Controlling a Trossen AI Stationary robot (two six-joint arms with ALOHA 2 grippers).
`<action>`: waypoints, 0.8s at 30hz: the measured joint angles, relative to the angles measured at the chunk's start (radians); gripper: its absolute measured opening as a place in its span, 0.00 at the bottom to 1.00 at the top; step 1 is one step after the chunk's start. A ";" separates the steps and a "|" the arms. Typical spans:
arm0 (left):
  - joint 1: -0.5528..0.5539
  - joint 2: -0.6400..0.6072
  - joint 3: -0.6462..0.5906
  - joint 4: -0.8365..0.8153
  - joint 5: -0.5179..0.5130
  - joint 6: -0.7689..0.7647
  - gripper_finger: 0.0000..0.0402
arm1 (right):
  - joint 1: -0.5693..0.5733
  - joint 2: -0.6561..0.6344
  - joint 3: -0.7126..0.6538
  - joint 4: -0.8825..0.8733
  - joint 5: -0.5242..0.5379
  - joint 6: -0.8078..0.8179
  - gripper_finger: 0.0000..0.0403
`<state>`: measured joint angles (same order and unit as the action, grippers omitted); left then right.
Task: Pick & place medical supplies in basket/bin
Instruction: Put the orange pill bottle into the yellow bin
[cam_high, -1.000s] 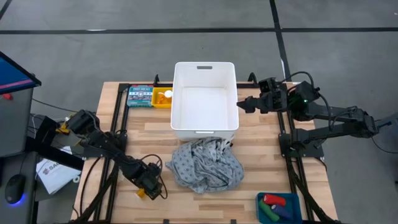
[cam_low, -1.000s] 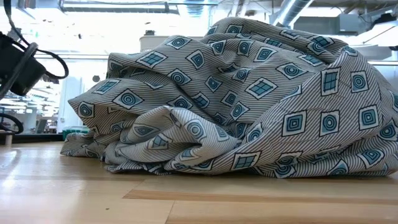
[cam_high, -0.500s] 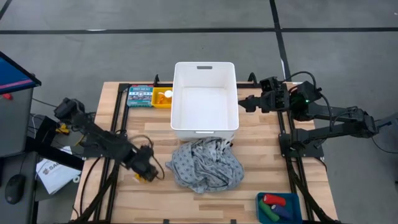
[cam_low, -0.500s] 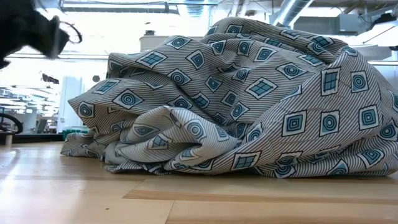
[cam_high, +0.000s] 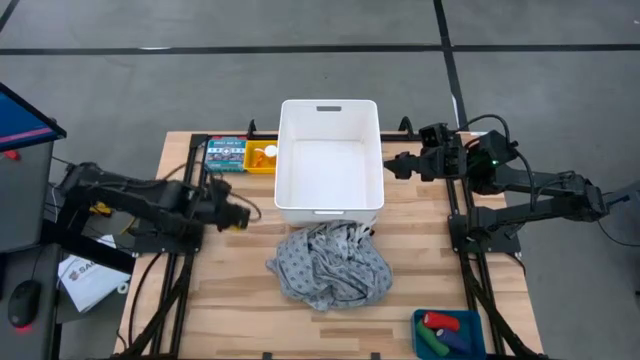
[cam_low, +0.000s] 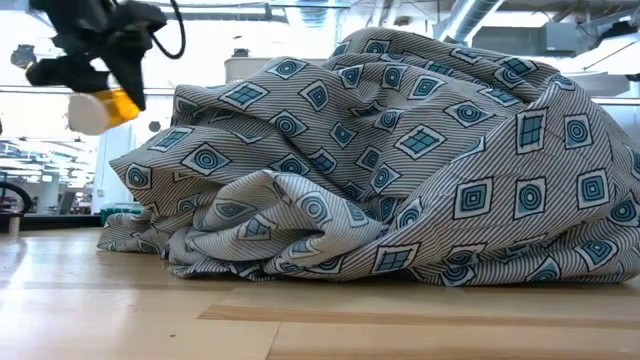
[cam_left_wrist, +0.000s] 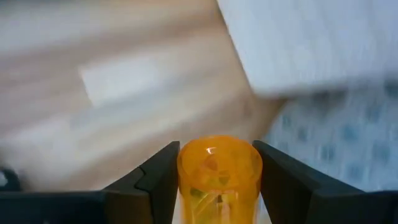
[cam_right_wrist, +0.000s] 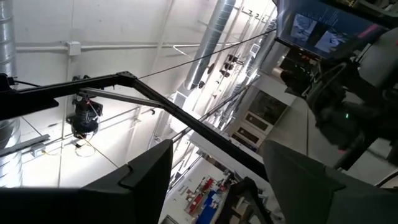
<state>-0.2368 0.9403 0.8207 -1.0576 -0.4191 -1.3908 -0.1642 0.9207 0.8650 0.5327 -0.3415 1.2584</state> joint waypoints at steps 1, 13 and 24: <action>0.030 -0.013 0.000 0.000 -0.031 0.005 0.45 | 0.000 0.000 0.000 0.000 0.000 -0.003 0.61; 0.470 0.009 0.000 0.207 -0.342 0.248 0.45 | -0.027 0.000 0.000 0.000 0.010 -0.011 0.61; 0.827 0.294 0.000 0.635 -0.128 0.583 0.45 | -0.052 0.000 0.000 -0.001 0.013 -0.024 0.61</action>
<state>0.5900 1.2344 0.8207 -0.4224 -0.5469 -0.8082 -0.2163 0.9207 0.8654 0.5316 -0.3283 1.2343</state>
